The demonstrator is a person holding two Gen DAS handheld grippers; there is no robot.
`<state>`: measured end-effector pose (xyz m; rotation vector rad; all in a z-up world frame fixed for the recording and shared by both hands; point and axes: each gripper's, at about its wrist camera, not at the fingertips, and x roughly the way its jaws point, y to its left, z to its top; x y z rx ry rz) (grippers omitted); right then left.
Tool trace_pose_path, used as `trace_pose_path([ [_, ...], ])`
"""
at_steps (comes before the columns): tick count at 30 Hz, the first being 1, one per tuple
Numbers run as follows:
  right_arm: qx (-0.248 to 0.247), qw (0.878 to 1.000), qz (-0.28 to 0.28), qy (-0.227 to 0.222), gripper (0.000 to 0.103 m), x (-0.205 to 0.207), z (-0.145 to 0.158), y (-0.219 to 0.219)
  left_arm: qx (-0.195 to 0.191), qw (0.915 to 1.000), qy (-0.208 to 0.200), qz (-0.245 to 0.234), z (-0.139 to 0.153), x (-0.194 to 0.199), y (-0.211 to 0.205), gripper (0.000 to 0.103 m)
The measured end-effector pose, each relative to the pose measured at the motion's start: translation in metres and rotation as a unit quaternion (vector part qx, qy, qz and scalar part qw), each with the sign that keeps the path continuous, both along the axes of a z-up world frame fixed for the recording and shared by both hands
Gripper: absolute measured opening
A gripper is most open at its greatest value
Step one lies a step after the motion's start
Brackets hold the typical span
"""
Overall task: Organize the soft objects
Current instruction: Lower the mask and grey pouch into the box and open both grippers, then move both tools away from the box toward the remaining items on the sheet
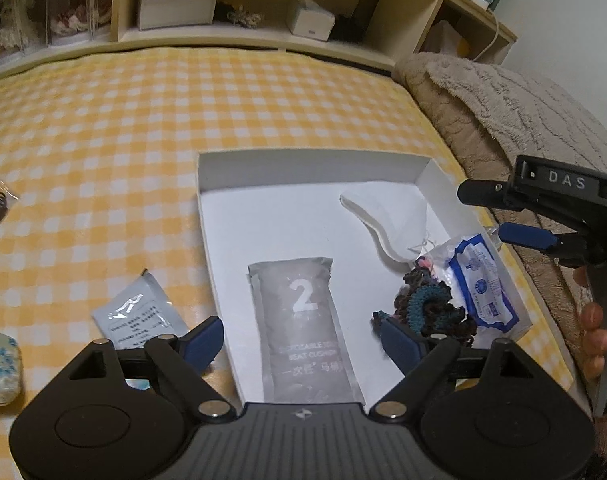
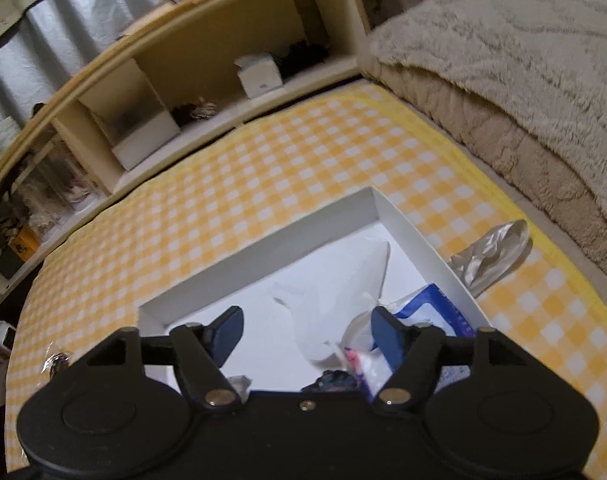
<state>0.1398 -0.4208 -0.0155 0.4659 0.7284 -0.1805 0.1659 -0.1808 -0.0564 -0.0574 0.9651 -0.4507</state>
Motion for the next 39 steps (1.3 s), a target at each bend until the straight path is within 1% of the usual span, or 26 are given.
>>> trace_pose_path([
  [9,-0.014,0.999,0.021,-0.031,0.078,-0.032,0.030,0.024,-0.002,0.9995,-0.032,0.003,0.030,-0.016,0.022,0.092],
  [15,-0.028,0.998,0.036,-0.040,0.082,-0.058,0.043,0.036,-0.006,0.9988,-0.049,0.000,0.045,-0.026,0.032,0.099],
  [17,-0.035,0.998,0.040,-0.041,0.085,-0.067,0.046,0.041,-0.006,0.9985,-0.055,0.000,0.049,-0.031,0.036,0.102],
  [19,-0.044,0.997,0.047,-0.042,0.088,-0.077,0.049,0.047,-0.007,0.9982,-0.060,0.000,0.052,-0.034,0.039,0.103],
  [20,-0.048,0.997,0.049,-0.042,0.093,-0.081,0.049,0.050,-0.010,0.9979,-0.064,-0.001,0.054,-0.036,0.041,0.103],
  [22,-0.059,0.996,0.048,-0.045,0.098,-0.090,0.051,0.056,-0.011,0.9977,-0.066,-0.003,0.055,-0.038,0.044,0.103],
  [25,-0.080,0.995,0.049,-0.045,0.099,-0.101,0.054,0.066,-0.013,0.9978,-0.065,-0.005,0.055,-0.040,0.049,0.103],
  [26,-0.085,0.994,0.051,-0.046,0.102,-0.104,0.055,0.069,-0.014,0.9977,-0.067,-0.004,0.056,-0.041,0.051,0.103],
  [32,-0.113,0.990,0.065,-0.044,0.103,-0.116,0.055,0.086,-0.009,0.9965,-0.083,-0.005,0.060,-0.048,0.063,0.103],
  [39,-0.145,0.987,0.068,-0.025,0.103,-0.111,0.051,0.108,-0.008,0.9957,-0.092,-0.009,0.063,-0.049,0.088,0.103],
])
